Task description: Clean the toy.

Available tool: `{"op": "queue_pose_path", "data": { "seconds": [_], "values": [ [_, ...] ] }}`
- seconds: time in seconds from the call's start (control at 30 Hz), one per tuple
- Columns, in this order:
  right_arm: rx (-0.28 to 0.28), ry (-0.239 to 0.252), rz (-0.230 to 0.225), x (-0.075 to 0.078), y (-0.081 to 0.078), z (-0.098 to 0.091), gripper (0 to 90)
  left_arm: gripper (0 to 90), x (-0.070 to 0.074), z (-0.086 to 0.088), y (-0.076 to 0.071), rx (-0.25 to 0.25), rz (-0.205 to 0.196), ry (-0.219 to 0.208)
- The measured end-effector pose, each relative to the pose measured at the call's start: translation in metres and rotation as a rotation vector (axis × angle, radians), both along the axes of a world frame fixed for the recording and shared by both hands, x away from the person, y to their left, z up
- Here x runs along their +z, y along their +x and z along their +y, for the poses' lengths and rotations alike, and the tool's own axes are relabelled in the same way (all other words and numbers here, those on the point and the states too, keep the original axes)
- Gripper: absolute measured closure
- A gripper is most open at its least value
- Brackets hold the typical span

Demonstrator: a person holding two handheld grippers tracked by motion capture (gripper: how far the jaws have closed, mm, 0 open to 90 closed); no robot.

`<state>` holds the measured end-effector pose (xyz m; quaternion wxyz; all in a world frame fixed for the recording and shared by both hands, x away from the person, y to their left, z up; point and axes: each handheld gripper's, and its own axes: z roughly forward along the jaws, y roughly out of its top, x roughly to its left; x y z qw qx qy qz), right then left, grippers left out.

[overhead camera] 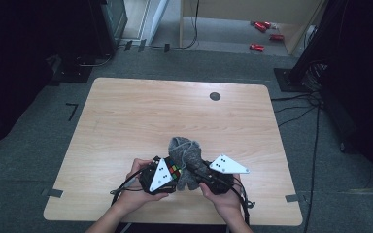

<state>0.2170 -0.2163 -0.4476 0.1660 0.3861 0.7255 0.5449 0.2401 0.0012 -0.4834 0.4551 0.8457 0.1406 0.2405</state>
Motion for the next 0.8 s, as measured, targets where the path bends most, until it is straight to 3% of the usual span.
{"op": "queue_pose_path", "data": {
  "seconds": [0.1,0.2,0.27,0.43,0.53,0.6,0.67,0.8],
  "values": [
    [0.008,0.01,0.008,-0.002,0.0,0.002,67.1,34.2,0.001,0.0,0.0,0.0,0.001,0.003],
    [-0.016,-0.006,0.004,-0.002,0.001,0.001,66.9,34.3,0.005,0.001,-0.002,0.006,-0.027,0.009],
    [-0.027,0.01,0.015,-0.003,0.004,-0.004,66.9,34.2,0.007,0.003,-0.002,0.01,-0.039,0.003],
    [-0.067,0.012,0.023,-0.004,0.005,-0.011,66.8,34.3,0.009,0.006,0.001,0.015,-0.012,-0.023],
    [-0.044,0.022,0.015,-0.002,0.0,-0.005,66.6,34.3,0.006,0.002,0.001,0.013,0.004,-0.005],
    [-0.017,0.012,-0.003,0.0,-0.004,0.004,66.4,34.3,0.004,-0.001,-0.001,0.008,0.0,0.006],
    [-0.027,-0.016,-0.022,0.002,-0.007,0.008,66.1,34.3,0.005,-0.001,-0.002,0.008,-0.006,0.002],
    [-0.077,0.014,0.015,-0.002,0.002,-0.004,65.9,34.3,0.01,0.004,-0.002,0.014,-0.02,-0.016]
  ]
}}
